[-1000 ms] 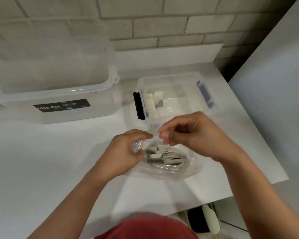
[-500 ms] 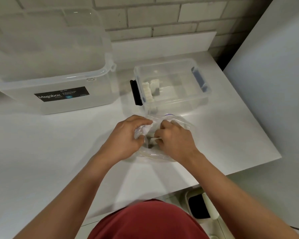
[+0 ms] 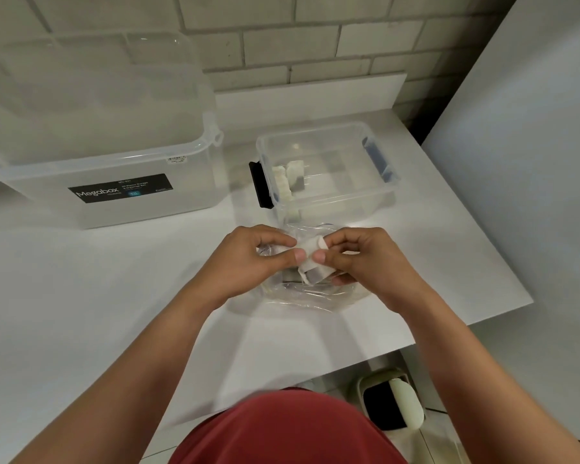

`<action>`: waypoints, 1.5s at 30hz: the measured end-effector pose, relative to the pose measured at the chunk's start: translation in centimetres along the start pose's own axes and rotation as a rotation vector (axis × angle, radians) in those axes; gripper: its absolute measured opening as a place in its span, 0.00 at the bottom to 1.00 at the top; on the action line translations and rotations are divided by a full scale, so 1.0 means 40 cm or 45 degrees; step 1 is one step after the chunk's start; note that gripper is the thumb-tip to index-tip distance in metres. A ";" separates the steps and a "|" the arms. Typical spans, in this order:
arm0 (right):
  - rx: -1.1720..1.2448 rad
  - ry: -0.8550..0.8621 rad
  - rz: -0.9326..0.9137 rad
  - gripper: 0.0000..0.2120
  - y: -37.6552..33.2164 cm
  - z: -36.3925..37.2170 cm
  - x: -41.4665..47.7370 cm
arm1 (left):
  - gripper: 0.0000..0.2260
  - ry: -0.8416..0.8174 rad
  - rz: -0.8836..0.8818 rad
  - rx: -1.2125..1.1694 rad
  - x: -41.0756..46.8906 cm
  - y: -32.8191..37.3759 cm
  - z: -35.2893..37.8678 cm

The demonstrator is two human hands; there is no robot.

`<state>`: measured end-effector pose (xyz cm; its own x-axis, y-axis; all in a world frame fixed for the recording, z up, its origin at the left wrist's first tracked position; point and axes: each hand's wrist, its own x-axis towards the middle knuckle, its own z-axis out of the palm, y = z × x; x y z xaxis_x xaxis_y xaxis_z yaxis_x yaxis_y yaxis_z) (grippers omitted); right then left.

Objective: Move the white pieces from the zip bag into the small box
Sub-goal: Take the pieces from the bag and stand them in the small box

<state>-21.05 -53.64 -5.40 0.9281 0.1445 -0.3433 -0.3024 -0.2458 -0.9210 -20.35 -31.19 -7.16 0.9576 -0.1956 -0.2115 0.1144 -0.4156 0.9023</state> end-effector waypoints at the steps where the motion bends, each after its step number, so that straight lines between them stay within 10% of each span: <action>1: 0.006 -0.032 0.003 0.06 -0.002 0.003 0.001 | 0.09 -0.014 0.010 0.012 0.001 -0.001 0.002; 25: 0.354 0.126 0.012 0.11 0.006 0.030 -0.022 | 0.05 -0.041 -0.022 -0.059 0.007 -0.001 0.005; 38: 1.072 0.169 0.092 0.12 0.016 0.043 -0.051 | 0.05 0.131 -0.112 -0.285 0.007 0.001 0.012; 45: 0.711 0.213 0.037 0.07 0.014 0.050 -0.047 | 0.04 0.170 -0.143 -0.312 0.003 0.002 0.017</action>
<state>-23.42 -52.14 -5.63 0.9257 -0.0189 -0.3778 -0.3549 0.3020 -0.8848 -20.41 -31.85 -7.39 0.9597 -0.0355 -0.2789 0.2668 -0.1981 0.9432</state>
